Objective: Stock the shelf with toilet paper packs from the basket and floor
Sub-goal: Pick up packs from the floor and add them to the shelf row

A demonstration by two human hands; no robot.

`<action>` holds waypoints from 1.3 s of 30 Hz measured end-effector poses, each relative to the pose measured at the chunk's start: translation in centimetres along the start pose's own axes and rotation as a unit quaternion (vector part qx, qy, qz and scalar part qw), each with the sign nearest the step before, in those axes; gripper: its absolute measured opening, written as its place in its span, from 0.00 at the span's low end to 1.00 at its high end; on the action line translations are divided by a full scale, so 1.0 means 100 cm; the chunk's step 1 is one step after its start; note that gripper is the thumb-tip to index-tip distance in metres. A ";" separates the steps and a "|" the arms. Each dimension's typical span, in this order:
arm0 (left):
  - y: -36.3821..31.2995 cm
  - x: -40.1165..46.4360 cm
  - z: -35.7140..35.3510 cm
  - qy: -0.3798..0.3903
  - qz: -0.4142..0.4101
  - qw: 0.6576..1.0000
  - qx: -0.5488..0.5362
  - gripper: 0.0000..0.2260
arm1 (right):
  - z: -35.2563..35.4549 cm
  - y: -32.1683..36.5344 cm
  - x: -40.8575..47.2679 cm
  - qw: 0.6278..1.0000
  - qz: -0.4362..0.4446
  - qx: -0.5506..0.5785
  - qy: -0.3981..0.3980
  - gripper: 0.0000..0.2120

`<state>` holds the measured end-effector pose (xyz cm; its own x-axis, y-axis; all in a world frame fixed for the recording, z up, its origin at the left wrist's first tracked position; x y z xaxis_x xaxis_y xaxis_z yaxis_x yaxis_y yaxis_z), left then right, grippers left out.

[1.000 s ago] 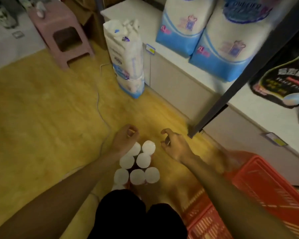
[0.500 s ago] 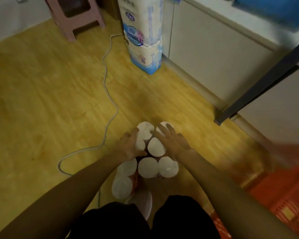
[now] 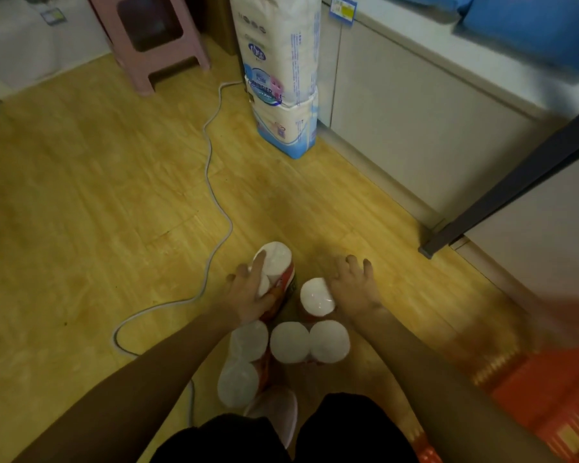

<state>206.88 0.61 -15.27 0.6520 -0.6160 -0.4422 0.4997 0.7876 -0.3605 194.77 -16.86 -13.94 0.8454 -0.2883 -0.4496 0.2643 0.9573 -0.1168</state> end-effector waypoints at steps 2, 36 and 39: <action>-0.005 0.007 0.014 -0.006 -0.007 1.000 0.011 0.38 | 0.004 -0.014 -0.006 0.996 -0.048 0.076 -0.007 0.31; -0.375 -0.152 0.732 -0.095 -0.307 0.930 0.177 0.26 | 0.753 -0.226 -0.297 0.892 -0.285 0.319 -0.145 0.42; -0.422 -0.172 0.778 -0.119 -0.344 0.914 0.178 0.34 | 0.796 -0.244 -0.341 0.879 -0.305 0.330 -0.161 0.41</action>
<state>218.89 -20.94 71.44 0.1973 -0.9803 -0.0056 0.9647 0.1951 -0.1766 196.45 -32.01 74.69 0.5119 -0.8363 -0.1964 0.8360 0.4324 0.3378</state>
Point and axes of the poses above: each hand's wrist, its own x-axis towards the middle knuckle, its own z-axis out of the back of the hand, y = z × x, the point moved 3 cm from there along x, towards the middle knuckle, and after that the axes turned 1 degree about x, right-handed, at the moved point
